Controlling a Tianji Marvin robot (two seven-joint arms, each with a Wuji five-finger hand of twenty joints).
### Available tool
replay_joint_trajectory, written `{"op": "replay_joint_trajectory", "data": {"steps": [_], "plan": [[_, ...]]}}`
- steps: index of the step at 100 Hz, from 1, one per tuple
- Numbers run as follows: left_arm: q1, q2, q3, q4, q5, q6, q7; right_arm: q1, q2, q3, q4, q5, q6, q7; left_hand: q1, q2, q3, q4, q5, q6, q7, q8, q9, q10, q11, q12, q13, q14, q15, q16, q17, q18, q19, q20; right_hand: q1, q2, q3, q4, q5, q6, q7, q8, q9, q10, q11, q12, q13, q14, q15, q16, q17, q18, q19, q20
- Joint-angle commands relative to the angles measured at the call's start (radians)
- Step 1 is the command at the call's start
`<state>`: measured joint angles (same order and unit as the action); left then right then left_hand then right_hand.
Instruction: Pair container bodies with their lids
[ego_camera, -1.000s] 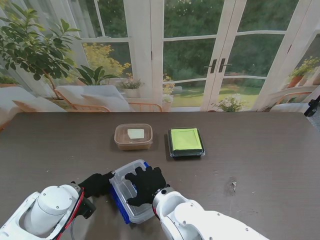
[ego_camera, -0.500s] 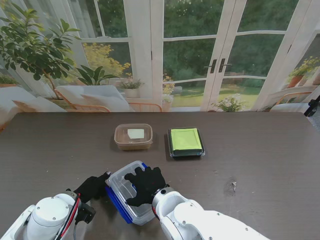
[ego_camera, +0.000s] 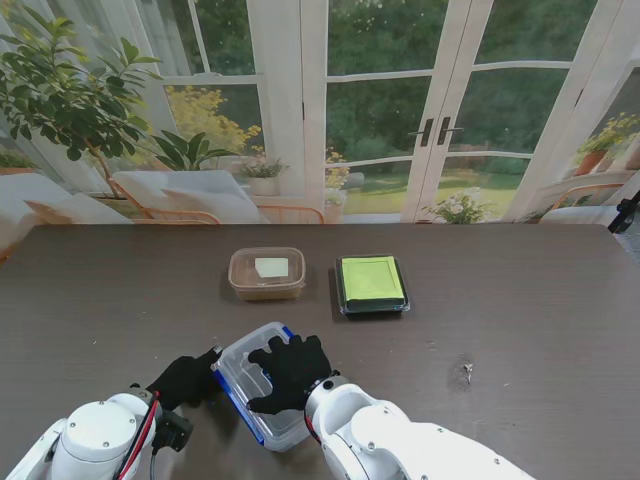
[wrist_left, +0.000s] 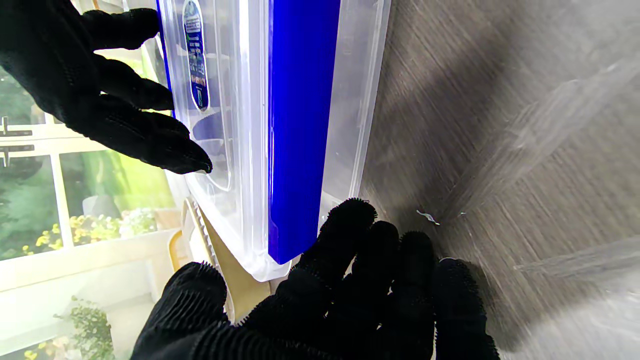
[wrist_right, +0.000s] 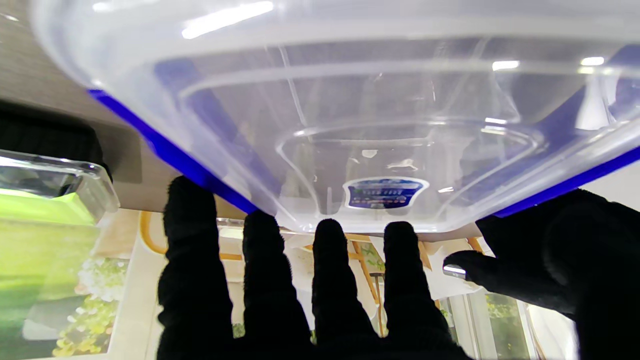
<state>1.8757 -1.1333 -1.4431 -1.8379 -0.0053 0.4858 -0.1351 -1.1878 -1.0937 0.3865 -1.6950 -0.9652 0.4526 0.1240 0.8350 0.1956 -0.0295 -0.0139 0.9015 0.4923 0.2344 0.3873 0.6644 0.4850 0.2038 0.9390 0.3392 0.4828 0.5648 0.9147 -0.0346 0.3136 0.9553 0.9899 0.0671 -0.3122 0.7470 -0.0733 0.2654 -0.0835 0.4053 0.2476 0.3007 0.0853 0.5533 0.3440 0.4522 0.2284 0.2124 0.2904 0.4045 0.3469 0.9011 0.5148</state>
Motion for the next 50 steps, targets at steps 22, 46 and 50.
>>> {"op": "replay_joint_trajectory", "data": {"steps": [22, 46, 50], "plan": [[0.013, -0.005, 0.001, 0.008, -0.007, -0.007, -0.021, -0.047, 0.004, -0.022, -0.008, 0.02, -0.008, 0.019, 0.045, -0.018, -0.001, -0.003, -0.01, -0.026, -0.003, 0.005, 0.025, 0.033, 0.001, -0.016, 0.019, 0.097, -0.06, -0.033, -0.006, 0.035, -0.029, 0.009, -0.118, 0.069, -0.099, 0.027, -0.037, 0.109, 0.063, -0.037, 0.005, 0.052, -0.058, -0.053, 0.095, -0.002, 0.066, 0.031, -0.304, -0.034, -0.021, -0.001], [0.023, -0.007, -0.01, -0.004, -0.018, -0.012, -0.019, -0.077, 0.007, -0.027, -0.023, -0.024, -0.004, -0.005, 0.051, -0.021, -0.001, -0.002, -0.013, -0.017, -0.005, 0.005, 0.026, 0.038, 0.0, -0.023, 0.02, 0.101, -0.063, -0.036, -0.006, 0.04, -0.029, 0.005, -0.142, 0.048, -0.078, 0.03, -0.117, 0.208, 0.102, -0.094, -0.029, 0.074, -0.072, -0.078, 0.044, 0.009, 0.006, 0.012, -0.327, -0.023, -0.044, 0.0], [0.026, -0.007, -0.013, -0.008, -0.02, -0.01, -0.018, -0.08, 0.008, -0.029, -0.026, -0.03, -0.005, -0.008, 0.052, -0.022, -0.001, -0.002, -0.015, -0.017, -0.006, 0.005, 0.027, 0.038, 0.0, -0.024, 0.021, 0.102, -0.063, -0.037, -0.006, 0.04, -0.029, 0.005, -0.146, 0.046, -0.075, 0.03, -0.127, 0.222, 0.1, -0.099, -0.035, 0.075, -0.075, -0.079, 0.038, 0.007, -0.002, 0.008, -0.331, -0.023, -0.048, -0.001]]}}
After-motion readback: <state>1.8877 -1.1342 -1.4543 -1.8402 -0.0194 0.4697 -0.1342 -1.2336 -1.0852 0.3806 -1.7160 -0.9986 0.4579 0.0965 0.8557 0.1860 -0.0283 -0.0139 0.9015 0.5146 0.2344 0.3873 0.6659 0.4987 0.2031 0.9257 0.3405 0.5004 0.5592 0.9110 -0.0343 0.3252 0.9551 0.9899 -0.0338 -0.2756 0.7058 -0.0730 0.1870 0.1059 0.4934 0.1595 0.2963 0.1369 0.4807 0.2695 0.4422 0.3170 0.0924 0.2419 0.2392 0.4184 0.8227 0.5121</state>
